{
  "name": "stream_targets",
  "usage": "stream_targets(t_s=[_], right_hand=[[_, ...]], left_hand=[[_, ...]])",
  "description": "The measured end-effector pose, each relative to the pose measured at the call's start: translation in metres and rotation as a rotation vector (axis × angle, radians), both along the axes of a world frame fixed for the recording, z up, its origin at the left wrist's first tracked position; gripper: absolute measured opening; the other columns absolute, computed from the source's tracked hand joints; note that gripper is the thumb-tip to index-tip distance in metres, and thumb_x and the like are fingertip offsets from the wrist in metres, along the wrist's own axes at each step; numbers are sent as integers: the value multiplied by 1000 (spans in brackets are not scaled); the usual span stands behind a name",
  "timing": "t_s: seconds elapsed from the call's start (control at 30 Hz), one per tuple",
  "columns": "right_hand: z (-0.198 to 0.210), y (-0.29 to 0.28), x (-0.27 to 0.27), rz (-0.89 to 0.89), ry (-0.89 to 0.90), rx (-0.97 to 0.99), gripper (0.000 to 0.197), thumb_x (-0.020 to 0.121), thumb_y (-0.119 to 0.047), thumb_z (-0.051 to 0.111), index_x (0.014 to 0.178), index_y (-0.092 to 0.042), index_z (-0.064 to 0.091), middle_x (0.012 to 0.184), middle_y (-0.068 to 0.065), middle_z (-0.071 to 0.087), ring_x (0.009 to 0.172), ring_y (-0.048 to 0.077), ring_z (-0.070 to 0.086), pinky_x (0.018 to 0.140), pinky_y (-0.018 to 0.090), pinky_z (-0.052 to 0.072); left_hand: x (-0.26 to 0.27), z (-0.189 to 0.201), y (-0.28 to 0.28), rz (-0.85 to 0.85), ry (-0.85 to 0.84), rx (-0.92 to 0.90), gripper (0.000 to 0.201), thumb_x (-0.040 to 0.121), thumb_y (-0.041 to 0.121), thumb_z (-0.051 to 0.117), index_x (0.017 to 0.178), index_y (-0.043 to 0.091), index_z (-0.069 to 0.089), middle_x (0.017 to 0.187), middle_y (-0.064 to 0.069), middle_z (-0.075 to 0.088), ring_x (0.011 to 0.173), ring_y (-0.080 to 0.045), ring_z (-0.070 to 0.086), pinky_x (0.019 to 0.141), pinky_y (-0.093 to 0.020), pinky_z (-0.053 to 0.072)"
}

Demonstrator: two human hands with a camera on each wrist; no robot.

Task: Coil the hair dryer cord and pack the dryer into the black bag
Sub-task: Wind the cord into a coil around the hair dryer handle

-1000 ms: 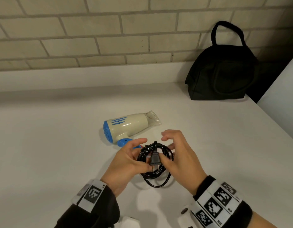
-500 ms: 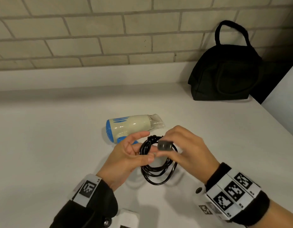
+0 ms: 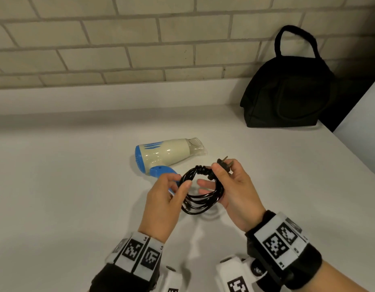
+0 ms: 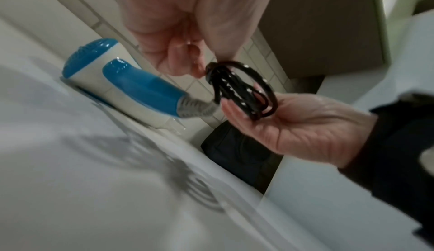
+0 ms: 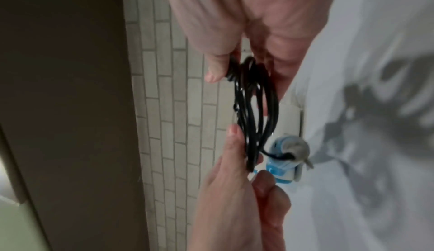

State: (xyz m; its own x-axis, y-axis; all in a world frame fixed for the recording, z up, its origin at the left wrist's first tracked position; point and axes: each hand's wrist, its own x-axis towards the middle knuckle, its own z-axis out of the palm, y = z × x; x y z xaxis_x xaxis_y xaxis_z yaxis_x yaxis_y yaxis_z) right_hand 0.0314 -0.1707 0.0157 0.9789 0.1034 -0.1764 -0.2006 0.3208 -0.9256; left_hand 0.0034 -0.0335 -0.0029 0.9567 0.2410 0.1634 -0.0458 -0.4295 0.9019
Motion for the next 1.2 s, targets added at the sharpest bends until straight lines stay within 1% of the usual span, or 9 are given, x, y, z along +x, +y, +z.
stream_targets(t_s=[0.17, 0.27, 0.4, 0.47, 0.57, 0.77, 0.93, 1.1, 1.2], right_hand=[[3, 11, 0, -111, -193, -229, 14, 93, -18, 44, 82, -25, 38, 75, -1, 51, 55, 7, 53, 64, 28, 47], [1, 23, -5, -157, -386, -315, 18, 93, -17, 43, 84, -30, 35, 67, -4, 47, 54, 0, 45, 59, 18, 42], [-5, 42, -20, -95, -544, -269, 14, 84, -30, 45, 94, -33, 36, 89, -24, 51, 68, 1, 48, 69, 12, 43], [-6, 46, -24, -62, -560, -226, 14, 84, -25, 44, 94, -30, 36, 88, -19, 48, 67, 3, 46, 68, 10, 43], [-6, 51, -32, -7, -525, -189, 11, 82, -23, 40, 89, -29, 34, 83, -4, 46, 68, 6, 49, 64, 6, 43], [-12, 59, -37, 66, -460, -192, 8, 86, -24, 41, 86, -29, 34, 78, 2, 45, 68, 6, 49, 63, 9, 46], [-12, 52, -26, 118, -380, -250, 19, 94, -11, 39, 85, -26, 32, 73, -2, 42, 55, -2, 49, 60, 13, 47], [2, 41, -5, 111, -432, -327, 20, 93, -13, 40, 86, -29, 32, 76, -5, 44, 55, 2, 47, 58, 15, 46], [7, 38, 4, 135, -499, -391, 21, 93, -14, 41, 86, -31, 32, 75, -10, 45, 57, 1, 47, 61, 18, 43]], left_hand=[[-12, 8, 3, -67, 334, -41, 48, 68, 62, 53, 70, 16, 43, 61, 0, 48, 44, -9, 36, 40, -16, 33], [-19, 14, 1, -147, 447, -209, 65, 63, 70, 44, 78, 7, 49, 60, -1, 51, 35, -10, 36, 36, -20, 32], [-16, 16, -10, 71, 301, -512, 35, 80, 51, 48, 88, 18, 40, 76, 0, 47, 63, -13, 49, 60, -28, 45], [-11, 16, -11, 194, 267, -567, 21, 86, 36, 50, 91, 20, 38, 85, 1, 48, 79, -13, 51, 74, -29, 46], [-1, 18, -6, 371, 193, -641, 16, 84, 10, 49, 88, 20, 36, 87, -2, 43, 70, -10, 43, 61, -22, 35], [6, 12, 1, 543, 40, -550, 42, 74, -9, 45, 79, 31, 33, 111, -9, 33, 99, -27, 42, 62, -24, 35], [6, 17, -3, 355, -13, -463, 48, 73, -16, 37, 92, 28, 34, 106, -2, 36, 85, -13, 43, 60, -16, 40], [11, 15, 1, 261, 37, -162, 34, 70, 16, 55, 97, 23, 35, 95, 8, 40, 97, -21, 45, 88, -34, 41], [9, 20, 5, 143, -31, -189, 25, 81, 21, 61, 89, 31, 40, 93, 12, 50, 94, -4, 55, 80, -11, 44]])
